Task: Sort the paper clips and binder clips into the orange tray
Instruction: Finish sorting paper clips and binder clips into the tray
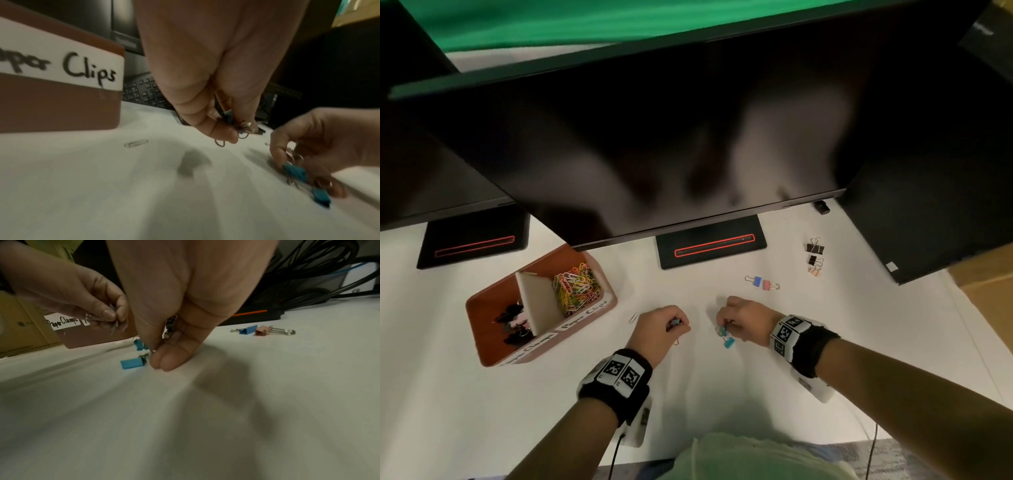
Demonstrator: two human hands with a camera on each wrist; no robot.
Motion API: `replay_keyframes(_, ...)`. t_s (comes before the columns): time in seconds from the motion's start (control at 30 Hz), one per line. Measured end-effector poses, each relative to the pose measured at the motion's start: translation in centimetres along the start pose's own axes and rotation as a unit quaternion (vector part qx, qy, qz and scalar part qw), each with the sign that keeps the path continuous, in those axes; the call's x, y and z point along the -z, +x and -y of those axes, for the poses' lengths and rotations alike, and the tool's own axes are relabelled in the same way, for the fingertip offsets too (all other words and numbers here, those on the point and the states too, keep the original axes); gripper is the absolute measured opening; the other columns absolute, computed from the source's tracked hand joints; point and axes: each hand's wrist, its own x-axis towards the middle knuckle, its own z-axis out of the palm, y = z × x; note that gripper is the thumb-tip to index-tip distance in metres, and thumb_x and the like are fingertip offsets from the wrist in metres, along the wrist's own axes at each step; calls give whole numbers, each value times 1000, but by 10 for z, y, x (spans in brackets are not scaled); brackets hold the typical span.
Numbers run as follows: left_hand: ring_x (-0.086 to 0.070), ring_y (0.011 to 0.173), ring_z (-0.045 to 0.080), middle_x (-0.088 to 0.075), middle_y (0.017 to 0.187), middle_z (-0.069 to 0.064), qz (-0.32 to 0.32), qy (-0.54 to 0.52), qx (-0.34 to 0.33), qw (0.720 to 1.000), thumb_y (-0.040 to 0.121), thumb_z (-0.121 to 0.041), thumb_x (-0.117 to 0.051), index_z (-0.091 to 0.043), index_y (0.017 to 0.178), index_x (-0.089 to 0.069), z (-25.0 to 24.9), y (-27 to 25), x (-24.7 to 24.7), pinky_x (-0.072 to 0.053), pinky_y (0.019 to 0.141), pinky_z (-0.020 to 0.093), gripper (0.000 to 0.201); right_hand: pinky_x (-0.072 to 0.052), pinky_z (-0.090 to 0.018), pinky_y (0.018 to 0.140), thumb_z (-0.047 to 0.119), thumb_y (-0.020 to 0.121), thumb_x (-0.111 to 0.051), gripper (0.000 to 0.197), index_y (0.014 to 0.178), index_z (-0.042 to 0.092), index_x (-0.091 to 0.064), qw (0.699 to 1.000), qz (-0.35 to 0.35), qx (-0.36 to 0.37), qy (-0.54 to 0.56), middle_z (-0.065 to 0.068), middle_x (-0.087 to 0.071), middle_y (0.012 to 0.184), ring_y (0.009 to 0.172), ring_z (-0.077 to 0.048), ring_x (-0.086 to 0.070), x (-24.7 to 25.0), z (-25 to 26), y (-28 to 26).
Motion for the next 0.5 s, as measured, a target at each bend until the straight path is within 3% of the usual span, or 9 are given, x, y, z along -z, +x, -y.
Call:
replay_keyframes(0.13, -56, 53, 7, -60, 60, -7, -43, -23, -17, 999, 80, -12, -69, -19, 77, -67, 1, -18, 44, -49, 59, 19, 7, -46, -25, 77, 8, 89, -55, 20, 107, 8, -63, 998, -40, 21, 35, -12, -53, 107, 88, -30, -61, 3, 21, 8)
replay_keyframes(0.23, -58, 57, 8, -65, 64, -7, -89, -45, -10, 995, 80, -13, -69, -18, 81, -68, 8, -38, 87, -48, 59, 21, 5, -54, -24, 66, 10, 90, -55, 16, 103, 10, -64, 995, -58, 56, 52, -2, -48, 99, 75, -25, -61, 12, 51, 18)
replay_keyframes(0.37, -62, 68, 10, -68, 71, -9, -189, -13, 35, 981, 80, -20, -70, -21, 79, -68, 30, -66, 152, -50, 64, 25, 2, -52, -16, 61, 9, 89, -58, 11, 98, 8, -64, 979, -87, 171, 75, 0, -46, 92, 69, -24, -60, 27, 126, 47)
replay_keyframes(0.43, -61, 69, 11, -66, 72, -6, -234, 37, 70, 969, 79, -22, -70, -21, 79, -67, 49, -72, 178, -47, 65, 26, 3, -48, -10, 58, 10, 89, -59, 9, 96, 9, -64, 966, -96, 224, 89, 3, -46, 92, 67, -14, -56, 32, 169, 67)
replay_keyframes(0.5, -64, 68, 18, -66, 72, -1, -261, 29, 104, 959, 80, -23, -70, -19, 80, -66, 72, -73, 197, -51, 69, 31, 6, -44, -11, 65, 10, 87, -60, 8, 94, 11, -64, 955, -108, 258, 94, 4, -48, 91, 71, -7, -51, 33, 215, 91)
